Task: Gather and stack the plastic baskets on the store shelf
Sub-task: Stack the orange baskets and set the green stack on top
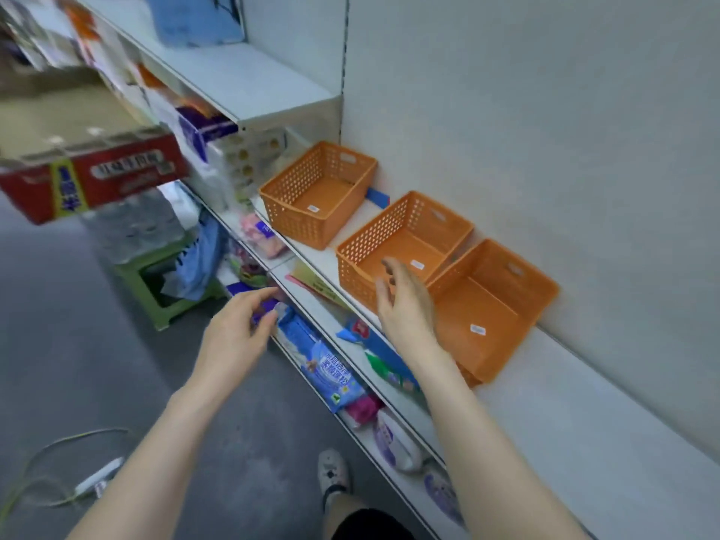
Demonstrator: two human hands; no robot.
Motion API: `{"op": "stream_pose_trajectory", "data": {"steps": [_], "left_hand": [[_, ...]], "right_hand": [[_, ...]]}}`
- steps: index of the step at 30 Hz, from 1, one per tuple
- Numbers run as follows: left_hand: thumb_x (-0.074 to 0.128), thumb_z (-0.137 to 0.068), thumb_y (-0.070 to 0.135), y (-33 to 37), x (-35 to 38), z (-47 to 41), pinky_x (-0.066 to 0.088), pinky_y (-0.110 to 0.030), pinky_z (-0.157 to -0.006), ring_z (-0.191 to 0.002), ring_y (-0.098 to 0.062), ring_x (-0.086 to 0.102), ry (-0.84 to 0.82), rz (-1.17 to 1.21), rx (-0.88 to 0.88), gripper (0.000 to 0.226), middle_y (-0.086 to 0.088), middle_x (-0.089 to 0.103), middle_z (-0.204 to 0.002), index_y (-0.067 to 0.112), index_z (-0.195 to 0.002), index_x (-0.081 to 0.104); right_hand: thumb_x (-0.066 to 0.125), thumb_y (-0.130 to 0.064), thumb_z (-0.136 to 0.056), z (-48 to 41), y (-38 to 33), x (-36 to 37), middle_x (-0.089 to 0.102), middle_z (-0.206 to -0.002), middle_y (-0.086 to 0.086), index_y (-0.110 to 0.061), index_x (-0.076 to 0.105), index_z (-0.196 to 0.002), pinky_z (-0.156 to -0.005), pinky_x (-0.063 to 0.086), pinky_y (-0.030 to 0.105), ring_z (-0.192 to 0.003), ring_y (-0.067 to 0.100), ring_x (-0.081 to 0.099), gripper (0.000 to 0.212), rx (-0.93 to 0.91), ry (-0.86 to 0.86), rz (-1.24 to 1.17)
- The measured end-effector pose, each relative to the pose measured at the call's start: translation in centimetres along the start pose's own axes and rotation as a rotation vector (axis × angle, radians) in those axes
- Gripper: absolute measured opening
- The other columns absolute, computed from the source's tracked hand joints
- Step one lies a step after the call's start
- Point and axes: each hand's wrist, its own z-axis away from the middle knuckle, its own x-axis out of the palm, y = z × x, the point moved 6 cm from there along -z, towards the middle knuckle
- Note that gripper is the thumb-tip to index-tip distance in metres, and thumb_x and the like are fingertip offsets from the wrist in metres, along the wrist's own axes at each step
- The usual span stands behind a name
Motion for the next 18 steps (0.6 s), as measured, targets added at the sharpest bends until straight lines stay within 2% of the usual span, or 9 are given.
{"op": "stream_pose_trajectory", "data": {"steps": [2,5,9,11,14,16,18], "left_hand": [[0.063,-0.089,0.019,-0.7,-0.6,-4.0,0.049,-0.033,-0.091,-0.100,-0.017,0.065,0.000,-0.030,0.011,0.037,0.003,0.065,-0.113,0.023,-0.126,0.063],[0.061,-0.091,0.024,-1.0,-1.1,-10.0,0.049,-0.038,-0.094,-0.107,-0.021,0.063,-0.019,-0.088,0.048,0.039,0.001,0.063,-0.124,0.024,-0.130,0.059],[0.055,-0.094,0.028,-1.4,-1.0,-17.6,0.045,-0.040,-0.099,-0.122,-0.021,0.055,-0.064,-0.186,0.085,0.043,0.000,0.058,-0.134,0.022,-0.136,0.054],[0.054,-0.094,0.028,-1.7,-0.7,-21.1,0.042,-0.039,-0.100,-0.126,-0.023,0.052,-0.090,-0.229,0.099,0.044,-0.001,0.056,-0.137,0.020,-0.138,0.053],[0.056,-0.093,0.028,-2.2,0.0,-25.7,0.041,-0.040,-0.101,-0.123,-0.027,0.053,-0.126,-0.267,0.123,0.047,-0.006,0.055,-0.138,0.017,-0.138,0.053],[0.058,-0.092,0.027,-2.8,0.6,-28.3,0.044,-0.041,-0.098,-0.118,-0.030,0.056,-0.145,-0.263,0.139,0.049,-0.010,0.058,-0.134,0.014,-0.139,0.052],[0.058,-0.092,0.028,-3.6,1.8,-31.0,0.044,-0.041,-0.097,-0.119,-0.030,0.055,-0.199,-0.251,0.113,0.053,-0.012,0.058,-0.133,0.015,-0.142,0.046]], "right_hand": [[0.045,-0.027,-0.102,-5.4,-0.5,1.4,0.056,-0.140,0.006,-0.016,0.046,-0.142,-0.102,0.038,0.033,-0.129,0.024,0.051,0.042,0.002,-0.024,0.041],[0.047,-0.025,-0.100,-13.3,0.4,3.5,0.054,-0.142,0.016,-0.009,0.042,-0.145,-0.107,0.037,0.040,-0.131,0.034,0.049,0.048,0.036,-0.016,0.103],[0.047,-0.031,-0.098,-20.6,3.3,7.5,0.048,-0.143,0.025,-0.008,0.033,-0.148,-0.105,0.037,0.045,-0.129,0.042,0.046,0.057,0.264,-0.110,0.176],[0.049,-0.028,-0.097,-22.0,4.1,9.8,0.031,-0.153,0.025,-0.009,0.026,-0.152,-0.109,0.034,0.047,-0.136,0.044,0.038,0.062,0.334,-0.186,0.208],[0.052,-0.003,-0.089,-21.8,4.3,12.2,0.002,-0.164,0.019,-0.008,0.015,-0.156,-0.118,0.028,0.046,-0.148,0.041,0.018,0.076,0.390,-0.206,0.206],[0.051,0.007,-0.085,-20.4,3.7,12.9,-0.002,-0.167,0.012,-0.008,0.014,-0.157,-0.120,0.027,0.039,-0.152,0.033,0.014,0.082,0.364,-0.195,0.170],[0.048,0.006,-0.089,-18.9,2.3,13.8,-0.003,-0.168,0.002,-0.013,0.013,-0.158,-0.121,0.024,0.033,-0.153,0.023,0.014,0.080,0.287,-0.245,0.110]]}}
